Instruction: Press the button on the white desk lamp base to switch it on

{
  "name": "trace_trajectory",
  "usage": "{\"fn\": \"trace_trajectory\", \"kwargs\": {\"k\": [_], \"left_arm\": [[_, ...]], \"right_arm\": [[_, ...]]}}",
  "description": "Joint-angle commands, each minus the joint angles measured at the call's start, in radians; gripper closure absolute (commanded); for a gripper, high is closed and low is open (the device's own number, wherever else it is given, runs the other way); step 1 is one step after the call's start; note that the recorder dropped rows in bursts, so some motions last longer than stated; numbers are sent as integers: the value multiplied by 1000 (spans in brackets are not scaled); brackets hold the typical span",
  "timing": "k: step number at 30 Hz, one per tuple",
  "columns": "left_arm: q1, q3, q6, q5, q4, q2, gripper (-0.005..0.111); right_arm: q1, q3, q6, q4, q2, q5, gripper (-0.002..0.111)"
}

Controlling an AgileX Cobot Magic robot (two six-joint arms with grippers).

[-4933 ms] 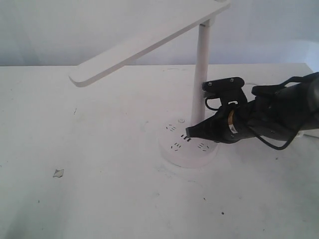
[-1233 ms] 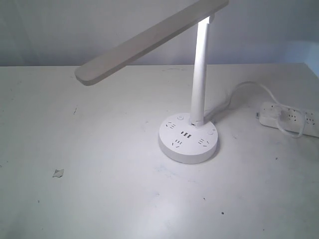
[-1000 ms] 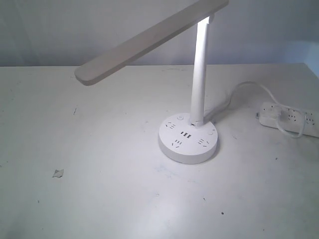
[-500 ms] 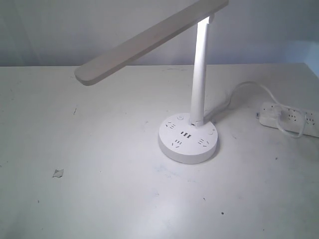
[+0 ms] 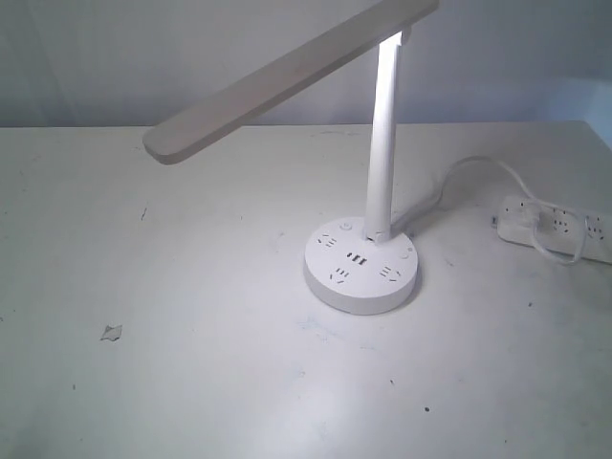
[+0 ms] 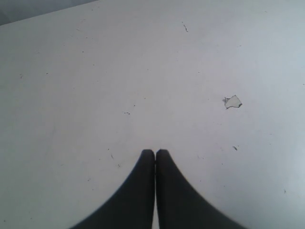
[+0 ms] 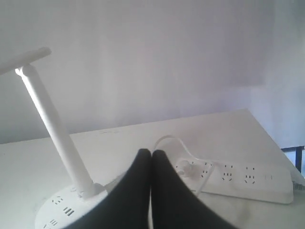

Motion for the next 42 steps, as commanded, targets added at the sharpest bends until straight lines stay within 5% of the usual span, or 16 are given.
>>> {"fn": "trace_trajectory", "kwargs": {"k": [1,5,15,30,42], "left_arm": [[-9,3,-3,-4,-6,-4,107],[-9,3,-3,-4,-6,-4,107],[-9,3,-3,-4,-6,-4,107],[-9,3,-3,-4,-6,-4,107],[-9,3,-3,-4,-6,-4,107]], "right_arm": [[-19,61,-43,-8,-5,-175,108],[-205,201,-51,-8,-5,-422,108],[-532,359,-53,-4,-5,-665,108],[-405,359,-60,55,-5,-275,108],[-390,359,-64,53,-5,-313,108]]}}
